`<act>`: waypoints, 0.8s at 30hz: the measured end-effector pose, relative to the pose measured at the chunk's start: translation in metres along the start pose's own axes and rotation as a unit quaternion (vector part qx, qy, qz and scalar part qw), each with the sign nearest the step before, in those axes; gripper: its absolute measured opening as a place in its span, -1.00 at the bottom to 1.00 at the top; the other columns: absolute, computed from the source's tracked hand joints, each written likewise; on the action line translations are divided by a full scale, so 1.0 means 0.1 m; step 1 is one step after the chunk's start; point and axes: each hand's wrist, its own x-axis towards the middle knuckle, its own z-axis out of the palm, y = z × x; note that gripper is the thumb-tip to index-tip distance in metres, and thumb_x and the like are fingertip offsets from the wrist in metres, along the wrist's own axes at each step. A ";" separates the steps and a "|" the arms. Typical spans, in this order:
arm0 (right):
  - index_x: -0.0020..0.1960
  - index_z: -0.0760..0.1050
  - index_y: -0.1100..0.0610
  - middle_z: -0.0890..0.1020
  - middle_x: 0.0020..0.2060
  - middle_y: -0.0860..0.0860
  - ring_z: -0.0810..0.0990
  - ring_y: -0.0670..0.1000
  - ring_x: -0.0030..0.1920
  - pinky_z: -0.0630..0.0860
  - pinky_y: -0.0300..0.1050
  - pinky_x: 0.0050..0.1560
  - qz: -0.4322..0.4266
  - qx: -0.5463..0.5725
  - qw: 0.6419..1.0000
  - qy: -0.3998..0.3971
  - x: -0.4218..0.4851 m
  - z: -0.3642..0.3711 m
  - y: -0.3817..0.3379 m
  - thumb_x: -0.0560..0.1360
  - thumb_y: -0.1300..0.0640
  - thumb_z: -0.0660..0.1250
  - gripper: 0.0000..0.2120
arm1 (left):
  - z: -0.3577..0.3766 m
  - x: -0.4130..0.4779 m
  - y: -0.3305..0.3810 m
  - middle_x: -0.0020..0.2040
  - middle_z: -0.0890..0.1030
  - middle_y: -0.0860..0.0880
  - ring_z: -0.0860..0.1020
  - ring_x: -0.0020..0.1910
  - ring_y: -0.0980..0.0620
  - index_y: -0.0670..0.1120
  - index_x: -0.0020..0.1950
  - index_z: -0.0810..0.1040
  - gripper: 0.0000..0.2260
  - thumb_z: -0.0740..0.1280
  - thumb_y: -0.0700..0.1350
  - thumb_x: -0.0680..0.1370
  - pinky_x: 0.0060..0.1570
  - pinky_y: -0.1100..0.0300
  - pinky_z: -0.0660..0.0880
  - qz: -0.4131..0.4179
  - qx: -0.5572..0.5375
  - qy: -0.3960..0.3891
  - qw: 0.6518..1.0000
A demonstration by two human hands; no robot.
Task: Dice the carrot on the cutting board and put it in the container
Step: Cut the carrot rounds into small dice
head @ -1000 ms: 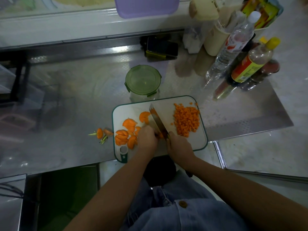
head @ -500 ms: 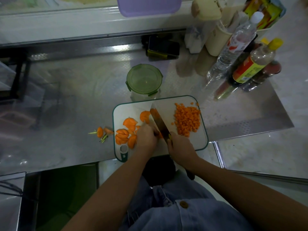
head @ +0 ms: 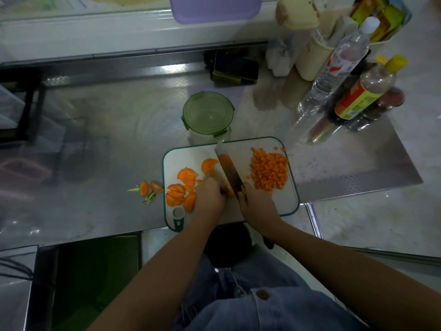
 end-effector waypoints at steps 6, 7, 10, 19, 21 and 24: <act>0.03 0.45 0.18 0.55 -0.30 0.08 0.54 0.09 -0.32 0.52 0.04 -0.28 -0.006 0.000 1.000 -0.016 -0.09 -0.05 0.00 0.60 0.11 0.14 -0.83 | -0.01 -0.02 0.00 -0.05 0.68 -0.06 0.59 -0.06 -0.02 -0.12 -0.04 0.70 -0.82 0.32 -0.26 0.48 -0.07 0.23 0.42 0.003 -0.014 0.016 1.000; 0.02 0.44 0.17 0.54 -0.30 0.08 0.54 0.08 -0.31 0.52 0.04 -0.28 -0.008 -0.005 1.000 -0.018 -0.10 -0.05 0.00 0.60 0.11 0.14 -0.84 | -0.01 -0.02 0.00 -0.06 0.68 -0.07 0.59 -0.08 -0.02 -0.12 -0.05 0.71 -0.82 0.32 -0.26 0.48 -0.09 0.24 0.41 0.004 -0.014 0.017 1.000; 0.03 0.44 0.17 0.55 -0.26 0.10 0.54 0.10 -0.27 0.54 0.06 -0.24 -0.001 -0.015 0.999 -0.028 -0.11 -0.02 0.00 0.60 0.10 0.14 -0.84 | -0.01 -0.03 0.00 -0.11 0.69 -0.09 0.59 -0.12 -0.04 -0.14 -0.10 0.71 -0.84 0.32 -0.26 0.47 -0.10 0.17 0.45 0.006 -0.021 0.019 1.000; 0.14 0.40 0.17 0.58 -0.21 0.13 0.57 0.15 -0.24 0.52 0.03 -0.24 0.011 -0.027 0.999 -0.030 -0.05 0.12 -0.03 0.61 0.09 0.09 -0.79 | 0.01 -0.02 -0.03 -0.14 0.69 -0.10 0.59 -0.15 -0.06 -0.10 -0.09 0.71 -0.86 0.35 -0.18 0.46 -0.15 0.13 0.49 0.005 0.002 0.006 1.000; 0.14 0.40 0.18 0.59 -0.21 0.14 0.57 0.15 -0.24 0.52 0.04 -0.26 0.005 -0.023 0.999 -0.024 -0.03 0.12 -0.03 0.62 0.08 0.10 -0.79 | 0.01 -0.03 -0.03 -0.13 0.69 -0.09 0.59 -0.14 -0.05 -0.10 -0.08 0.71 -0.86 0.35 -0.17 0.47 -0.14 0.13 0.49 0.001 0.000 0.009 1.000; 0.12 0.43 0.20 0.60 -0.25 0.15 0.57 0.15 -0.28 0.50 0.04 -0.30 -0.004 -0.004 1.000 -0.012 0.00 0.07 0.00 0.61 0.09 0.13 -0.78 | 0.00 -0.05 -0.02 -0.18 0.68 -0.09 0.58 -0.19 -0.03 -0.11 -0.13 0.70 -0.86 0.33 -0.17 0.49 -0.23 0.20 0.37 0.006 -0.005 0.017 1.000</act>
